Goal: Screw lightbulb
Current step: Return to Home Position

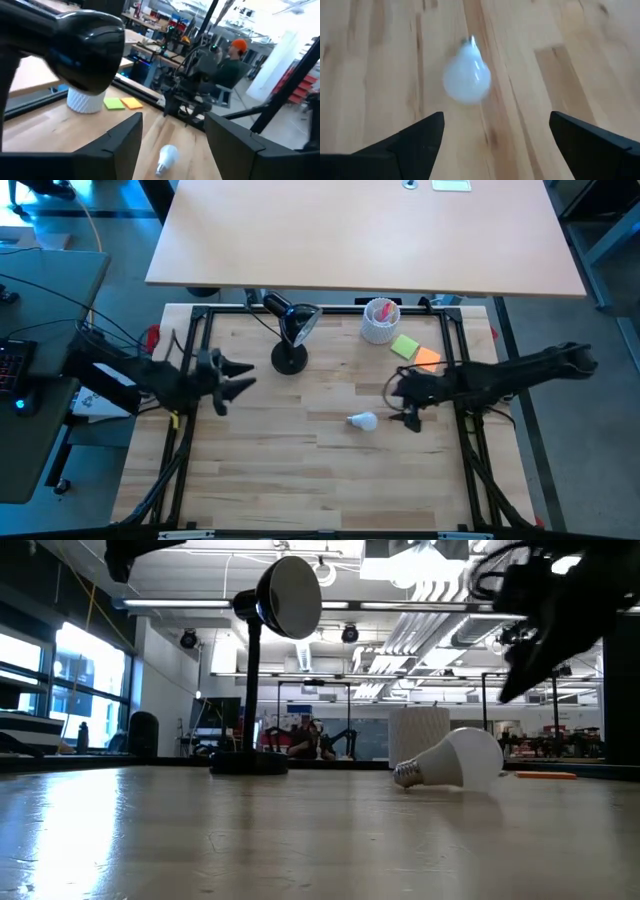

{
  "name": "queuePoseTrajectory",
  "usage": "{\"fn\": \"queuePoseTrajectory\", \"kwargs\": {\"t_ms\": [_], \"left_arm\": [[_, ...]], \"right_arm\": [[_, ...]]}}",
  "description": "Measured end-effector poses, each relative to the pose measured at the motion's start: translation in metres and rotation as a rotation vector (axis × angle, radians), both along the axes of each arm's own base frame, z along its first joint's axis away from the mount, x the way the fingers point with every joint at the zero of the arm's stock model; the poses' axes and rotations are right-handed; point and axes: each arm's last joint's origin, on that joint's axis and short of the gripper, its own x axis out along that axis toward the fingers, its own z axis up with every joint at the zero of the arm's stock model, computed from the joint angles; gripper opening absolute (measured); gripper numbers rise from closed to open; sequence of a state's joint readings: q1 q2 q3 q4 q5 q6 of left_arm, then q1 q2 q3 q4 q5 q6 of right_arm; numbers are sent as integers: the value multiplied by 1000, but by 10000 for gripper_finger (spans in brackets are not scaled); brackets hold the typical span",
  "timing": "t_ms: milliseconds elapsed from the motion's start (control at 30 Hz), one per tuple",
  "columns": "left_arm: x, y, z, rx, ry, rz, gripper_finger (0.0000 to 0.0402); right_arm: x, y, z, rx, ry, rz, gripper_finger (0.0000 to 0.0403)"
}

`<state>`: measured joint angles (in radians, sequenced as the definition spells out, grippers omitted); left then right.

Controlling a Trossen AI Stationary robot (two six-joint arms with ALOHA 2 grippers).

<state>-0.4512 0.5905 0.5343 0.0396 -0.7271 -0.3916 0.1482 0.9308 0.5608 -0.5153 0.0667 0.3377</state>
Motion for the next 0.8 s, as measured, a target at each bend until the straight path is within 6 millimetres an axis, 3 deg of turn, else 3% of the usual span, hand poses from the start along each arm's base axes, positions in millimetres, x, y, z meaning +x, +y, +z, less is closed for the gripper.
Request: {"fn": "queuePoseTrajectory", "kwargs": {"t_ms": [133, 300, 467, 633, 800], "left_arm": [[-16, 7, -2, -27, 25, 5, 191], [-28, 13, -4, -113, 23, -19, 156], [-26, 12, -18, -35, 81, -17, 111], [-27, 13, -32, 24, 110, -28, 62], [-33, 18, -45, 37, 67, -15, 9]], "right_arm": [[-33, -5, 4, 8, -78, 17, 362], [-55, -1, 1, 166, -406, 106, 362], [-64, -2, -19, 216, -660, 114, 362], [-65, -6, -48, 237, -700, 64, 354], [-65, -9, -51, 188, -745, 70, 290]]}}
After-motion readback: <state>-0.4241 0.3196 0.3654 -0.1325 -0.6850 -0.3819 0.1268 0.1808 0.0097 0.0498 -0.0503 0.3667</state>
